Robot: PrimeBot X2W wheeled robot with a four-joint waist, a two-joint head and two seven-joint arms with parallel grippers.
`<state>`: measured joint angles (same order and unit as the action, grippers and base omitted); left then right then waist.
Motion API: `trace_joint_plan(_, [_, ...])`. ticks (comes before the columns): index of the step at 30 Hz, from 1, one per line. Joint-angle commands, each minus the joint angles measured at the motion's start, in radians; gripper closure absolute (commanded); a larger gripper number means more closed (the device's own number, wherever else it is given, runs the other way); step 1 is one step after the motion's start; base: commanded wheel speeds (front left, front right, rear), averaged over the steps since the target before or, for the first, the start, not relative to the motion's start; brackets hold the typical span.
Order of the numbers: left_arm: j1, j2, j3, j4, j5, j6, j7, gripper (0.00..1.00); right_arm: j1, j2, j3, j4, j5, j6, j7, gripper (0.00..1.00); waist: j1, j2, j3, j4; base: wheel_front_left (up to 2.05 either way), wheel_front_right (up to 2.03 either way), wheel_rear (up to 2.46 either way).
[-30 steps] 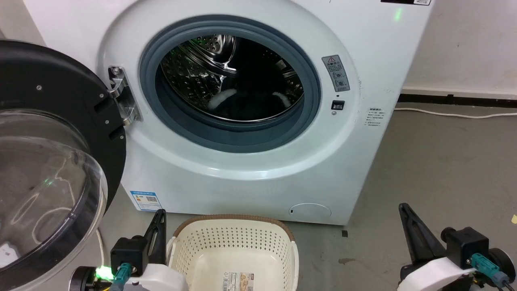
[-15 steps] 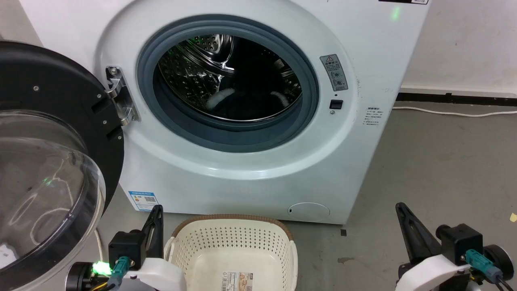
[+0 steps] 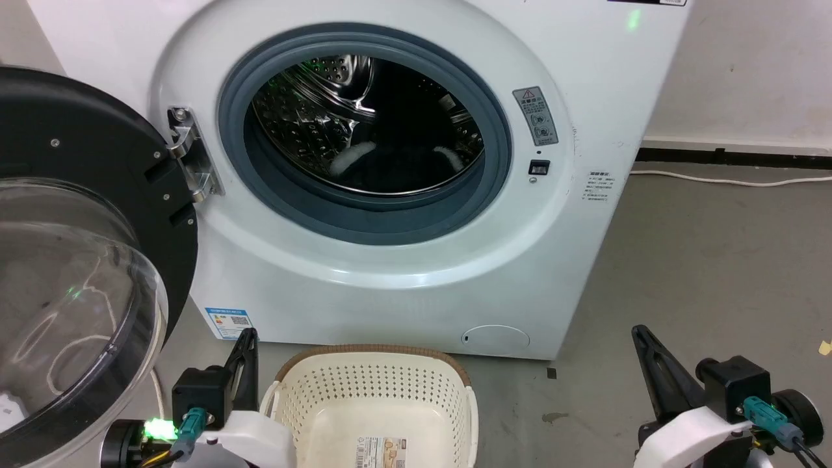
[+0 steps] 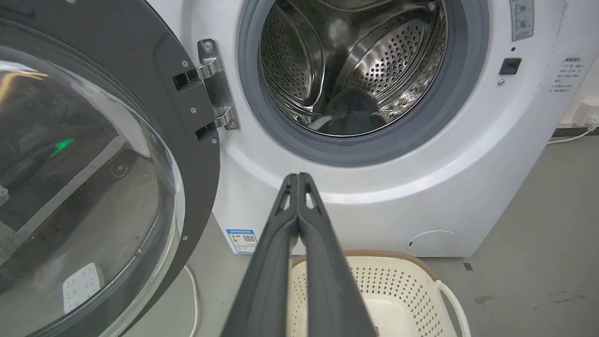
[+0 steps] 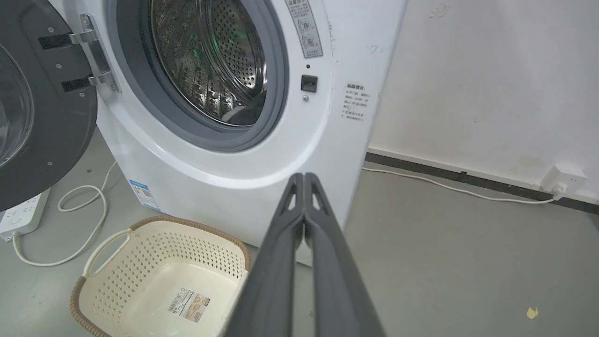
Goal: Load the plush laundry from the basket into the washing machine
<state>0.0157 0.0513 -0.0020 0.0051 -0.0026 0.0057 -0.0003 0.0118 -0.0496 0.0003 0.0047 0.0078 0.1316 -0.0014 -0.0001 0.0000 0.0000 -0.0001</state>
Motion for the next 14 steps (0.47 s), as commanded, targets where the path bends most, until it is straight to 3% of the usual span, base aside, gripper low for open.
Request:
trace_joint_plan(1, [-0.016, -0.001, 0.002, -0.005, 0.003, -0.006, 0.000, 1.00, -0.012, -0.001, 0.000, -0.005, -0.008, -0.001, 0.001, 1.00, 0.0001, 0.0000, 0.000, 0.000, 0.00, 0.00, 0.00])
trace_joint_plan(14, [-0.016, -0.001, 0.002, -0.005, 0.003, -0.006, 0.000, 1.00, -0.012, -0.001, 0.000, -0.005, -0.008, -0.001, 0.001, 1.00, 0.0001, 0.0000, 0.000, 0.000, 0.00, 0.00, 0.00])
